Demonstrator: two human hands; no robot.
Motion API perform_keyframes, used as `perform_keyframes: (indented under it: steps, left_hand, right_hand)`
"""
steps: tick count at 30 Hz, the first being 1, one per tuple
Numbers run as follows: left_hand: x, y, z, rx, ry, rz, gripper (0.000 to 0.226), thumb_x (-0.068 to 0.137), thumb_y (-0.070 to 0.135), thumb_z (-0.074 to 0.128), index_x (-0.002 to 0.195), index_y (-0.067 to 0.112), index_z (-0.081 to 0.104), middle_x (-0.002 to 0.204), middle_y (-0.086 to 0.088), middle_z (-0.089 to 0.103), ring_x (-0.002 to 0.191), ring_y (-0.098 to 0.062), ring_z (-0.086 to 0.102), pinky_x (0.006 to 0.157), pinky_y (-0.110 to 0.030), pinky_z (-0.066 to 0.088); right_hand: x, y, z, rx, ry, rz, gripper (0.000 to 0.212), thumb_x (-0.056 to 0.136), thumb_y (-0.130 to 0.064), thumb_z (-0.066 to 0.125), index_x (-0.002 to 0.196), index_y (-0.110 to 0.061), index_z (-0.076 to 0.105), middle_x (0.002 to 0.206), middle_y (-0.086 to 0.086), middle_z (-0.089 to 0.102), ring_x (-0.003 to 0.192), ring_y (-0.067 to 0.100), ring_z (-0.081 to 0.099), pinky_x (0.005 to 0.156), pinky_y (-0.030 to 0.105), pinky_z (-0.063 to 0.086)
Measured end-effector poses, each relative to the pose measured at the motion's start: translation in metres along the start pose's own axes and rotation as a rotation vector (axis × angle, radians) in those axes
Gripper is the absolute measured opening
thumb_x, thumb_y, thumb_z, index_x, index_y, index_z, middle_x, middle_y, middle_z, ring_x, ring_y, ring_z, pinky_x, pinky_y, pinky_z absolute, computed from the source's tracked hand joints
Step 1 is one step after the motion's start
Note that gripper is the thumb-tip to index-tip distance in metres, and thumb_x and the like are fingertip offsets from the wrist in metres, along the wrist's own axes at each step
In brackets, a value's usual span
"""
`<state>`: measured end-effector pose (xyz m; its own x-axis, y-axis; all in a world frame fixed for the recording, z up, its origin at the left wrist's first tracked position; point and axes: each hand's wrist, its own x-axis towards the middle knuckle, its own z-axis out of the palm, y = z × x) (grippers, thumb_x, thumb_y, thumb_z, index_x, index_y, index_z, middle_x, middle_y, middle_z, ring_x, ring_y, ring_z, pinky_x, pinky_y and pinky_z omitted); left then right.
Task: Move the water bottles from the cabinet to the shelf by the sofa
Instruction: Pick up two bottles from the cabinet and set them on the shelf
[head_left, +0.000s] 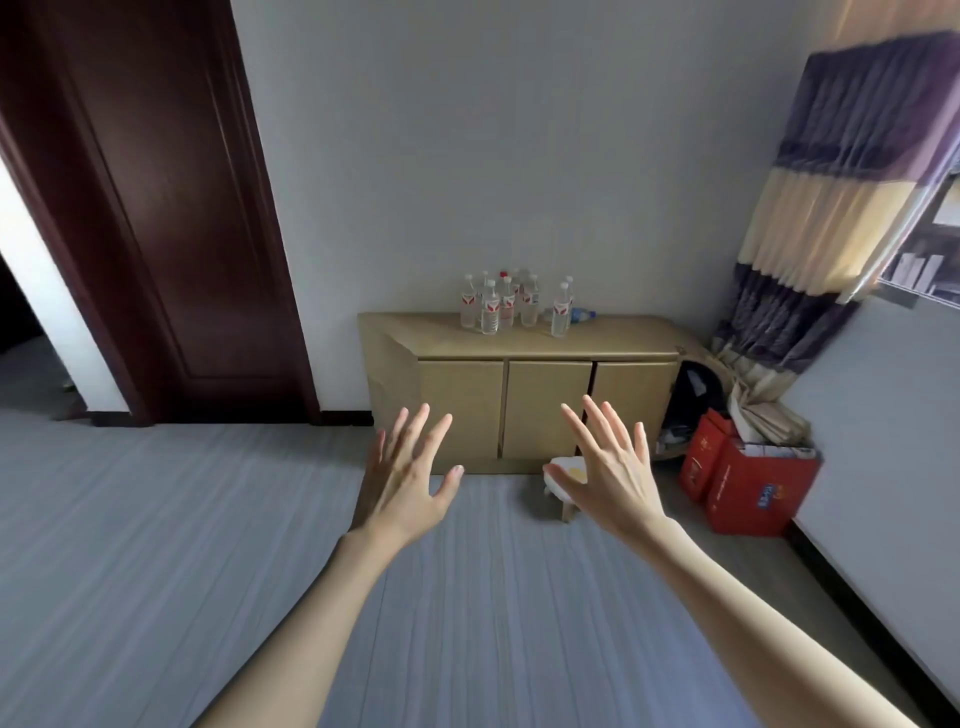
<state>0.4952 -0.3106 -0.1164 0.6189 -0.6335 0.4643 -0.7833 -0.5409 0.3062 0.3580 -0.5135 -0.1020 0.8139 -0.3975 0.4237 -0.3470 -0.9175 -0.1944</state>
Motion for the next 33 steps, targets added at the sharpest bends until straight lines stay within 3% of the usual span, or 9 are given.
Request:
perform_keyframes:
  steps: [3,8,22,33]
  left_hand:
    - [0.058,-0.028,0.026,-0.021,-0.007,-0.001,0.070,0.078,0.056,0.023,0.140,0.023,0.028,0.152,-0.006,0.020,0.141,-0.025,0.010,0.112,-0.044,0.011]
    - [0.135,-0.063,0.080,-0.034,-0.049,0.013,0.071,0.078,0.057,0.020,0.141,0.024,0.026,0.153,-0.004,0.019,0.142,-0.023,0.008,0.111,-0.033,0.004]
    - [0.416,-0.146,0.210,-0.054,-0.058,-0.072,0.072,0.076,0.059,0.022,0.140,0.027,0.028,0.153,-0.002,0.020,0.141,-0.021,0.010,0.114,-0.045,0.016]
    - [0.578,-0.209,0.317,-0.080,-0.160,-0.079,0.075,0.074,0.061,0.016,0.141,0.028,0.023,0.154,0.000,0.014,0.142,-0.020,0.005,0.116,-0.042,0.009]
  right_hand:
    - [0.053,0.013,0.024,-0.011,0.007,0.016,0.070,0.086,-0.050,0.051,0.144,-0.030,0.017,0.155,0.003,0.013,0.143,0.023,0.005,0.113,0.052,0.002]
    - [0.129,0.045,0.078,-0.011,-0.039,0.073,0.070,0.086,-0.051,0.050,0.144,-0.030,0.017,0.155,0.003,0.015,0.143,0.023,0.006,0.113,0.053,0.004]
    - [0.405,0.159,0.195,0.019,-0.072,0.109,0.069,0.087,-0.052,0.046,0.144,-0.032,0.013,0.156,0.000,0.008,0.143,0.021,0.003,0.114,0.048,0.001]
    - [0.566,0.238,0.289,0.012,-0.137,0.150,0.068,0.087,-0.054,0.044,0.144,-0.033,0.012,0.156,-0.001,0.008,0.144,0.020,0.001,0.115,0.047,0.001]
